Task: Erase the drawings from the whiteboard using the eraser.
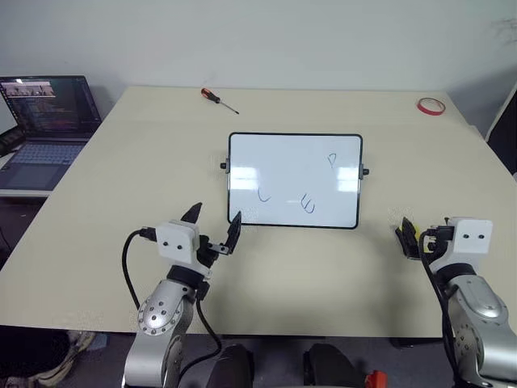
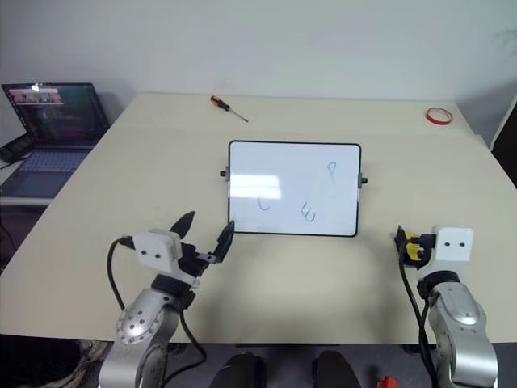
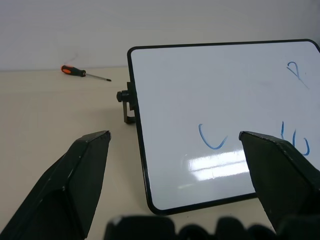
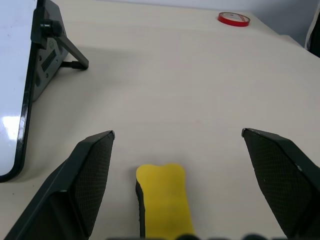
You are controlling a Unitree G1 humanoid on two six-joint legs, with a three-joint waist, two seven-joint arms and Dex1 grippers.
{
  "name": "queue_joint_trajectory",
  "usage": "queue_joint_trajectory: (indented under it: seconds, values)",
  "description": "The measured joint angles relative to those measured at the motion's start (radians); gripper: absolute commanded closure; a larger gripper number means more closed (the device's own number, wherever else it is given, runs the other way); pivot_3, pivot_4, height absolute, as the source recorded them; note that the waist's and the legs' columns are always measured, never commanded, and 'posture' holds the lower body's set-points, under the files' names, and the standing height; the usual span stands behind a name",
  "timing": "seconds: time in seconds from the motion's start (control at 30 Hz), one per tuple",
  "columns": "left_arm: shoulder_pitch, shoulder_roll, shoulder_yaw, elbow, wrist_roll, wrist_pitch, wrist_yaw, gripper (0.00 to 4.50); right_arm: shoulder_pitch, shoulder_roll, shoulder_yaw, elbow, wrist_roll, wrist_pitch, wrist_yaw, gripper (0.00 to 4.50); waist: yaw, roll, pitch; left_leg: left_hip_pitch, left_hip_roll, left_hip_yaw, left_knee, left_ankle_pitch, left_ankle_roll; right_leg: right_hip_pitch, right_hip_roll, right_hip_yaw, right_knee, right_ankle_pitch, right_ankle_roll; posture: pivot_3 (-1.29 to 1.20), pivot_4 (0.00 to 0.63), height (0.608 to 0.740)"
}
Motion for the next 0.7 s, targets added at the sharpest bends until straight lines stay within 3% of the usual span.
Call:
queue_joint_trajectory:
  seconds: [0.7]
  values:
    - [-0.043,0.05,0.048,0.049,-0.023,-0.007,-0.054,0.0,0.033,0.071,0.02,-0.031,-0.006,0.01,-0.047,0.03,0.0,0.0,0.0,0.0,0.0,0.0,0.0,0.0,0.0,0.0,0.0,0.0,0.0,0.0,0.0,0.0,0.15,0.74]
